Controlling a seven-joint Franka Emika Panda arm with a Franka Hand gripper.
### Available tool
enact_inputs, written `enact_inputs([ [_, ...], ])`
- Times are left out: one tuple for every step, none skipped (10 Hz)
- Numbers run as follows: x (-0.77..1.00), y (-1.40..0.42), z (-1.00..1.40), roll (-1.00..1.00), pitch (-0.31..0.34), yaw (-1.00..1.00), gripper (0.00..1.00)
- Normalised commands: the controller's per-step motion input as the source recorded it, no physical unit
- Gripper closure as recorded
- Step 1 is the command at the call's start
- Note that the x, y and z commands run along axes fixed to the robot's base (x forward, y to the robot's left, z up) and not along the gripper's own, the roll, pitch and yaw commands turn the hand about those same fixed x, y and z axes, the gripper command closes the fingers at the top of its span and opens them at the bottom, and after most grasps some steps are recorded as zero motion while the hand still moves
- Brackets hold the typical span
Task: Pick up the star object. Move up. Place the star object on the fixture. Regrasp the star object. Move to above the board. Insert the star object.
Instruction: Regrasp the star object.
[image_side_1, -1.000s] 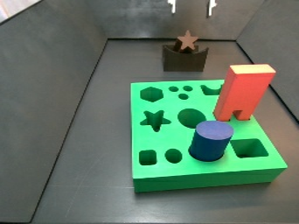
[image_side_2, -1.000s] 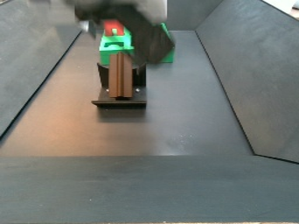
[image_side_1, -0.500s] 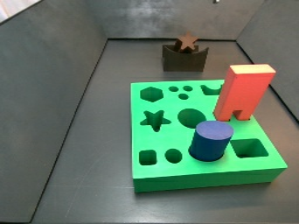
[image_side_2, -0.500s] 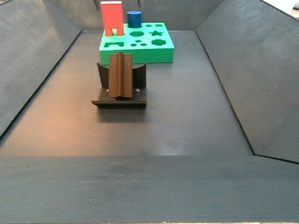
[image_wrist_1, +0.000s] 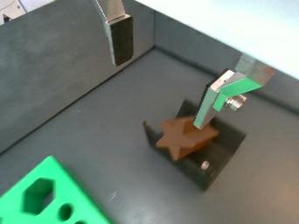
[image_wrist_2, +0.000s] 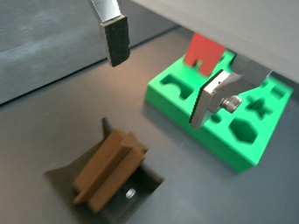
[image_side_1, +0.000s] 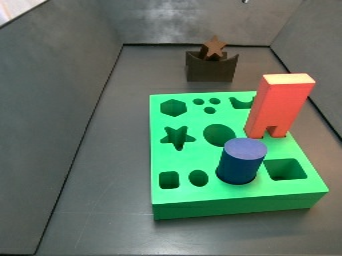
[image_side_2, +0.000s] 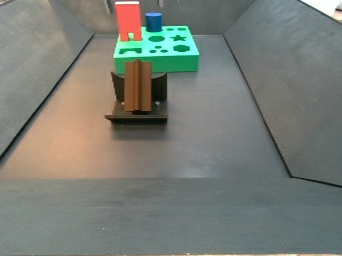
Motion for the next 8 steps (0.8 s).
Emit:
enact_inputs([
  [-0.02,-0.02,0.01,1.00,0.009,0.03,0.00],
  [-0.01,-0.02,0.01,1.00,0.004,0.03,0.00],
  [-0.01,-0.02,0.00,1.00,0.005,0.04,0.00],
  [-0.01,-0.02,0.01,1.00,0.008,0.04,0.00],
  [-0.01,-0.02,0.01,1.00,0.013,0.04,0.00],
  [0.01,-0.02,0.01,1.00,0.022,0.04,0.00],
  [0.03,-0.02,0.00,1.00,0.029,0.04,0.00],
  [0.04,-0.03,-0.01,1.00,0.038,0.05,0.00],
])
